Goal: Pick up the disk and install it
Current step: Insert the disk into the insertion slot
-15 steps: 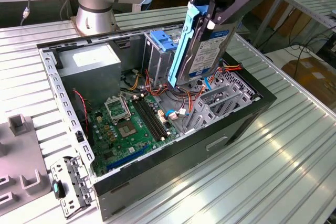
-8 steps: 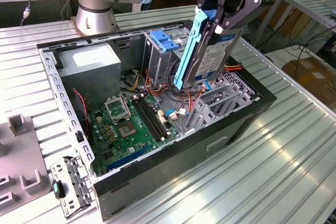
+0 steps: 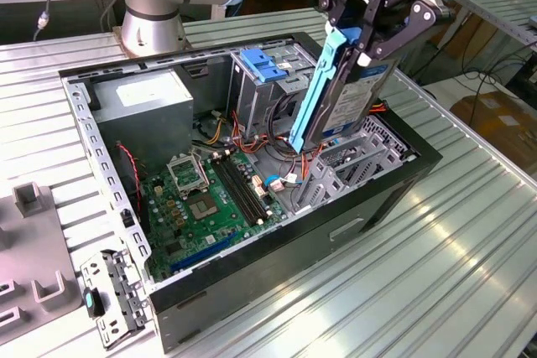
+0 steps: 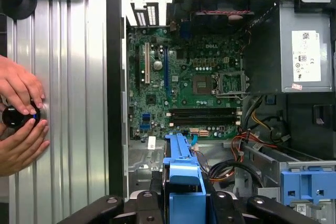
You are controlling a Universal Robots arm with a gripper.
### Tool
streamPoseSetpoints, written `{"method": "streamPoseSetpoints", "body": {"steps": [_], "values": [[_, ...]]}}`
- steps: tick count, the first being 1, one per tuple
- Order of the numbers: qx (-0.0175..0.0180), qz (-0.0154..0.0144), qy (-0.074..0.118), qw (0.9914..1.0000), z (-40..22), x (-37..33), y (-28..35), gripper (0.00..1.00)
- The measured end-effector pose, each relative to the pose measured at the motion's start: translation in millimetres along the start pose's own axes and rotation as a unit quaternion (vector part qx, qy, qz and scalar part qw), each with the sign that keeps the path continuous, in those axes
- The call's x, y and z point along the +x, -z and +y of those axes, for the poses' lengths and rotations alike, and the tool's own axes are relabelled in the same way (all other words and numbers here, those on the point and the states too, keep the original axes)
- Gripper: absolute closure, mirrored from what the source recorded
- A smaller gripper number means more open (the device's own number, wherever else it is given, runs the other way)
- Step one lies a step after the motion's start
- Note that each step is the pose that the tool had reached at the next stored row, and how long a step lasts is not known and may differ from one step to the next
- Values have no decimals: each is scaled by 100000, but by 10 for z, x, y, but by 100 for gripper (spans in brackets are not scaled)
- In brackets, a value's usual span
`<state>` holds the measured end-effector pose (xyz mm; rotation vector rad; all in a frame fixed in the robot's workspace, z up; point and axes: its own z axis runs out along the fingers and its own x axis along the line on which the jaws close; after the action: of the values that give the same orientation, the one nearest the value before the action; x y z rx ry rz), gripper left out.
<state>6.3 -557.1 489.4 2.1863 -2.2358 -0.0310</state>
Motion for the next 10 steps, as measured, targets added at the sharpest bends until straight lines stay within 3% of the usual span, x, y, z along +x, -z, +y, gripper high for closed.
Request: {"method": "streamPoseSetpoints", "body": {"steps": [7,10], "values": [[7,443,-11,99999,-167,32,-43,63],[13,555,-11,99998,-291,31,-64,63]]}}
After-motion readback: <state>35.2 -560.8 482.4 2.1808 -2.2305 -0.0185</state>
